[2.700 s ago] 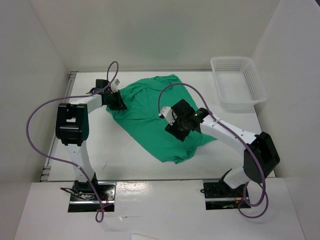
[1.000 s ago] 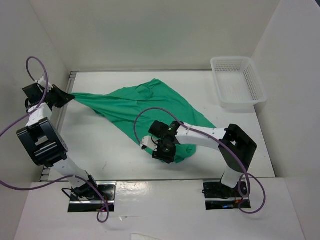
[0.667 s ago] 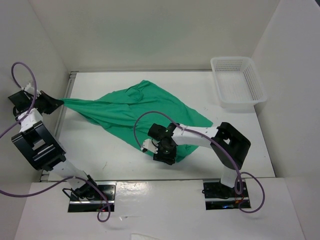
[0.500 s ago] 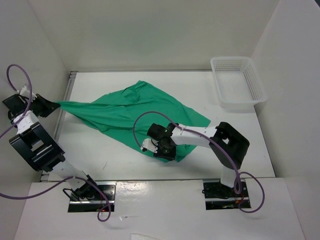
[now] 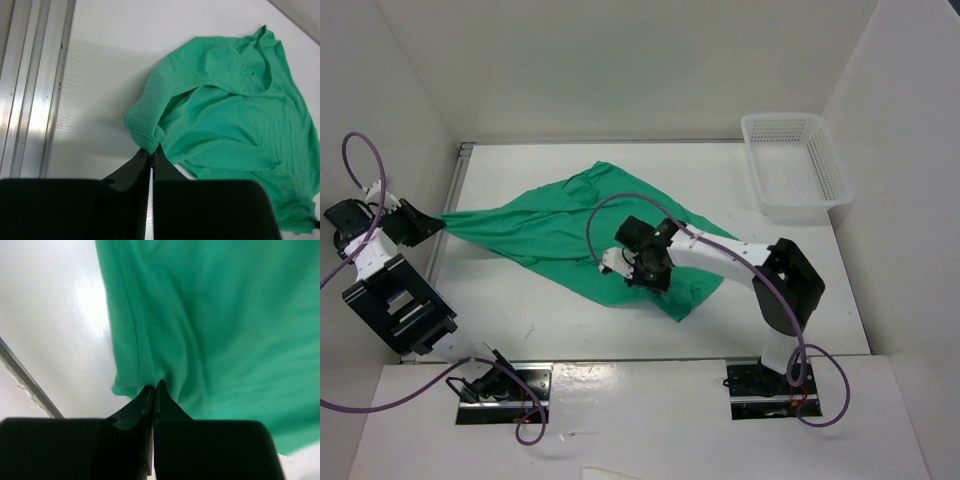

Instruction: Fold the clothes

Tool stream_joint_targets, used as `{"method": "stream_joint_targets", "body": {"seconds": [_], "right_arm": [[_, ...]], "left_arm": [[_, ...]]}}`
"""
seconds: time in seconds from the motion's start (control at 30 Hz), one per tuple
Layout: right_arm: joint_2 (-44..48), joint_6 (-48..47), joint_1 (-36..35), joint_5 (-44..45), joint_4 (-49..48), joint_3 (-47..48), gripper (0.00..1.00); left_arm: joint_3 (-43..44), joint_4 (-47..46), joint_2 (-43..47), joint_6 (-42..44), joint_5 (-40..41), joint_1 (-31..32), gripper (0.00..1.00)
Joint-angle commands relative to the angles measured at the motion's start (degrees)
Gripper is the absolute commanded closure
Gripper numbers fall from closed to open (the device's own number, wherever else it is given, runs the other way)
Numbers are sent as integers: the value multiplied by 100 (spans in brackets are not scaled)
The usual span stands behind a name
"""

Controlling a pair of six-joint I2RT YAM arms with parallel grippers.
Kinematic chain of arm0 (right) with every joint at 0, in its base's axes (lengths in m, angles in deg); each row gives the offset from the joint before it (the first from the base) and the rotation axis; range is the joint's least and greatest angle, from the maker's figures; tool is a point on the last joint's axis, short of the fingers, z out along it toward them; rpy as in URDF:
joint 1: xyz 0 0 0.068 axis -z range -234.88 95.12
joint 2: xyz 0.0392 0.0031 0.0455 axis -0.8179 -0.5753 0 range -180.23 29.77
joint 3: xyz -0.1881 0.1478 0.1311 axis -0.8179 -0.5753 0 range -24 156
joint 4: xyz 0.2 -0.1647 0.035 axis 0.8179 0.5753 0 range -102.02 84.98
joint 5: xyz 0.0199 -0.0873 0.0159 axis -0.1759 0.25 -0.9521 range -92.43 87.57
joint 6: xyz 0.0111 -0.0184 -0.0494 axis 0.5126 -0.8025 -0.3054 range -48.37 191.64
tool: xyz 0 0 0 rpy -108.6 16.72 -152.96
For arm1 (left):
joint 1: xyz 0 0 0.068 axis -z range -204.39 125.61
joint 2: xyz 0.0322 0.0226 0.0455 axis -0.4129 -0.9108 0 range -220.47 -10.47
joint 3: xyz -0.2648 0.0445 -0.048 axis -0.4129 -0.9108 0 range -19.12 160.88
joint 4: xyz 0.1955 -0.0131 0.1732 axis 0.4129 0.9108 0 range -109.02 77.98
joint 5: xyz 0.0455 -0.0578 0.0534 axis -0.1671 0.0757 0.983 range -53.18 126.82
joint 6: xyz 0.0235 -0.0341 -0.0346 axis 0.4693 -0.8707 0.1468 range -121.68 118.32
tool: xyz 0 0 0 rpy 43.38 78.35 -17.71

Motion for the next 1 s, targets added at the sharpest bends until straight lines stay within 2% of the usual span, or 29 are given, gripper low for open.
{"method": "stream_joint_targets", "body": {"seconds": [0.0,0.1,0.17,0.2,0.27,0.3,0.33,0.5,0.57,0.63,0.67,0.77,0.97], "right_arm": [[726,-440,131,-32,580,971,100],[780,-564,430,-85,512,1368,100],[552,-416,702,333,-74,1369,97],[464,-75,790,607,-348,1369,82],[262,191,983,1134,-840,1229,62],[104,313,984,1546,-895,1228,45],[103,532,1036,1698,-948,1228,41],[558,964,1037,2296,-1413,798,35],[735,965,1037,2000,-1266,745,35],[1077,747,1037,1244,-1071,534,35],[1192,745,837,1129,-1019,438,35],[1333,666,624,1128,-1079,68,38],[712,614,624,1128,-1554,-108,51]], "left_arm": [[-1,424,318,690,-368,-123,97],[-54,566,459,884,-369,-123,95],[-54,566,520,937,-421,-123,95],[-54,627,521,938,-421,-71,95],[-54,689,574,1043,-421,-71,95],[-54,689,574,1043,-421,-71,95],[-54,750,626,1095,-421,-71,94],[-115,751,627,1157,-421,-18,93],[-115,751,627,1157,-421,-18,93],[-167,751,627,1157,-421,52,92],[-168,803,627,1157,-421,105,92],[-168,804,627,1157,-421,105,92],[-106,856,679,1105,-421,167,92]]}}
